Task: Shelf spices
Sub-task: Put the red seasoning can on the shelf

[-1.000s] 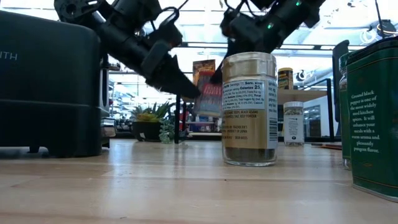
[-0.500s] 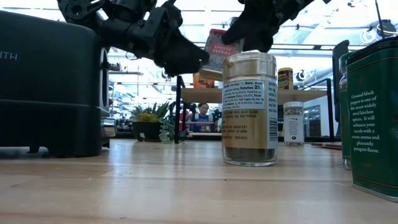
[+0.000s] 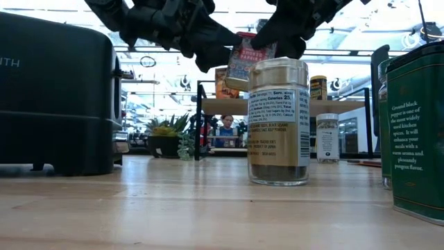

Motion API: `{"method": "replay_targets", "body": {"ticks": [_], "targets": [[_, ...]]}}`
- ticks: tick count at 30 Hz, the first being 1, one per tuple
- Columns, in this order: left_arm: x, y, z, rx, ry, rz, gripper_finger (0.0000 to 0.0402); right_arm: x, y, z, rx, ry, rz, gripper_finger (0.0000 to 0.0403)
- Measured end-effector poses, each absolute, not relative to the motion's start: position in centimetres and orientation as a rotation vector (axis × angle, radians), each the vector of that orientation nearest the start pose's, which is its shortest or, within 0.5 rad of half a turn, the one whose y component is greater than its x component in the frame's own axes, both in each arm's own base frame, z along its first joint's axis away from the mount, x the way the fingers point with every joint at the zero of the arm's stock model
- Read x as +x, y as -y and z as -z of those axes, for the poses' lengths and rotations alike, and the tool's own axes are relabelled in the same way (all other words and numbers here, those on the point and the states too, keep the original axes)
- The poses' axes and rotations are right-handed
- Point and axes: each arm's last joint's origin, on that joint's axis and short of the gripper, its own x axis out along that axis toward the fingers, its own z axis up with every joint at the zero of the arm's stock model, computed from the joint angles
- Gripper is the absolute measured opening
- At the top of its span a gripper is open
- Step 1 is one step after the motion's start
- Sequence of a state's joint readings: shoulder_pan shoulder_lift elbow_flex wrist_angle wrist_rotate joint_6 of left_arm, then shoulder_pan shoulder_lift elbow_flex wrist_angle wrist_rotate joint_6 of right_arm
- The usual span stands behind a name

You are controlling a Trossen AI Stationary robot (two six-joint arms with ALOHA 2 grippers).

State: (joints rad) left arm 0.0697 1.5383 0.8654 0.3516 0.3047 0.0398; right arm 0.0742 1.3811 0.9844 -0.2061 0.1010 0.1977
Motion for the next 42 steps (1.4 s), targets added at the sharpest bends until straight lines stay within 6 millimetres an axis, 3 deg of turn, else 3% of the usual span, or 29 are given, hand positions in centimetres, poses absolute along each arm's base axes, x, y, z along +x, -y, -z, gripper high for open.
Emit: {"method": "replay_targets", "body": {"ticks": [9,18,33,42], "targets": [[33.5,-1.4,-24.2,-0.005,-0.289,0.241,0.0269,29.9,-1.9,-26.9,0.139,-0.587,0.084,0.0204],[33.6,-1.1,-24.2,0.016,-0.291,0.225,0.0193,29.9,-2.0,-26.9,0.132,-0.592,0.081,0.0204],[33.7,-0.7,-24.6,0.077,-0.235,0.208,0.0192,29.7,-1.9,-27.0,0.120,-0.587,0.102,0.0225],[34.0,-0.7,-26.1,0.108,-0.090,0.183,0.0191,27.7,-1.6,-29.7,0.082,-0.510,0.113,0.0215]]}}
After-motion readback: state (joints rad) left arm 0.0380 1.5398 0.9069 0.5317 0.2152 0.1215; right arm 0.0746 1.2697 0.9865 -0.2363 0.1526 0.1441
